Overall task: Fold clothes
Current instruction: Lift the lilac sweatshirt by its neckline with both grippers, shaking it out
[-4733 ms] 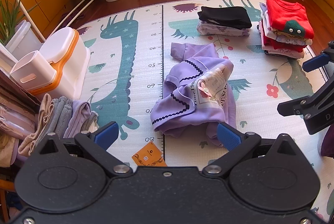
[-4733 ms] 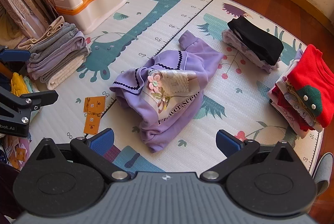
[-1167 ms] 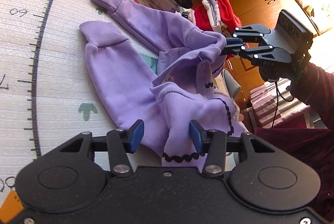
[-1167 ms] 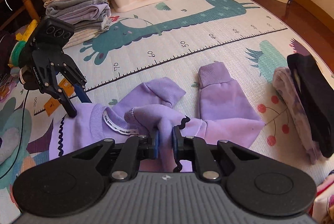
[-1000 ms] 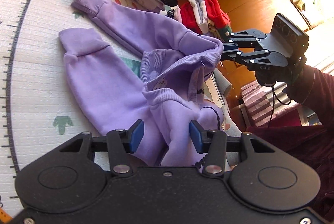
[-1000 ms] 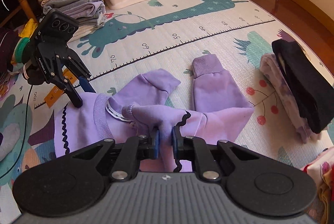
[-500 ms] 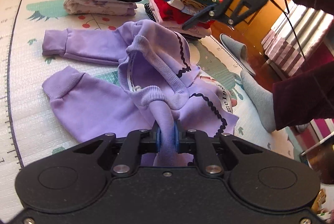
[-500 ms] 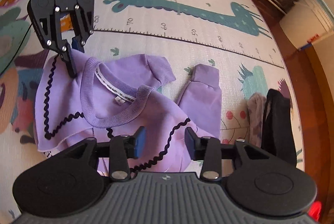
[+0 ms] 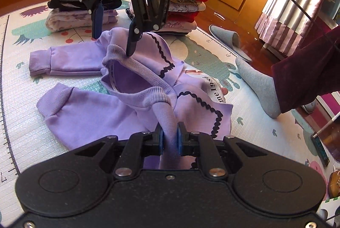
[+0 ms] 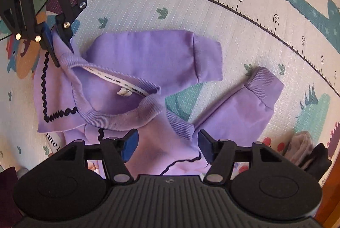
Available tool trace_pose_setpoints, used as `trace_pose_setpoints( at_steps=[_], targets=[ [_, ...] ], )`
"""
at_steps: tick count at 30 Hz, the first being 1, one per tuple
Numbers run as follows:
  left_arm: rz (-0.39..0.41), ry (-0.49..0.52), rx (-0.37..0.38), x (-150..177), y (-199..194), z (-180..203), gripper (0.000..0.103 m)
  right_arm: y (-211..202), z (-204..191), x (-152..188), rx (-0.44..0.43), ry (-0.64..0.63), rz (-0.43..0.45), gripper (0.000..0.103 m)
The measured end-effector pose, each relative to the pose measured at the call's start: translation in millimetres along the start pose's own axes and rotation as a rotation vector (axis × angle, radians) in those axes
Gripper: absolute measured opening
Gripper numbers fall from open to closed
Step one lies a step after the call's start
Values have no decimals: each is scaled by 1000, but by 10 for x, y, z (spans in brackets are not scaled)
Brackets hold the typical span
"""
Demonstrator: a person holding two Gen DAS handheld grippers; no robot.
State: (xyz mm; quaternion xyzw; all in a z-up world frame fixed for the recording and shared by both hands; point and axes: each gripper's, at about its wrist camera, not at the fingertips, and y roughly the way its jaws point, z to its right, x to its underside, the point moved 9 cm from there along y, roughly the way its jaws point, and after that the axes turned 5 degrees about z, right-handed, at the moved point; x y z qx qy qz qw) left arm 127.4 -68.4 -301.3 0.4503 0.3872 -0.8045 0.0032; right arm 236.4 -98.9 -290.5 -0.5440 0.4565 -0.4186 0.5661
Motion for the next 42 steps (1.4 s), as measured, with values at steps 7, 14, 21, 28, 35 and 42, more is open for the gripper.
trace_pose_setpoints(
  at_steps=[7, 14, 21, 28, 35, 42],
  targets=[
    [-7, 28, -80, -149, -101, -114, 9, 104, -47, 69, -87, 27, -55, 22],
    [-4, 95, -220, -471, -314, -287, 9, -507, 47, 302, 111, 192, 126, 18],
    [-23, 286, -399, -1245, -678, -316, 9, -1315, 184, 613, 340, 407, 326, 18],
    [-110, 495, -573, -1922, -967, -350, 9, -1875, 288, 835, 519, 568, 502, 18],
    [-185, 648, -737, -2364, -1147, -537, 9, -2227, 437, 960, 630, 672, 646, 17],
    [-67, 731, -902, -2595, -1248, -745, 9, -2454, 582, 938, 748, 628, 660, 17]
  ],
)
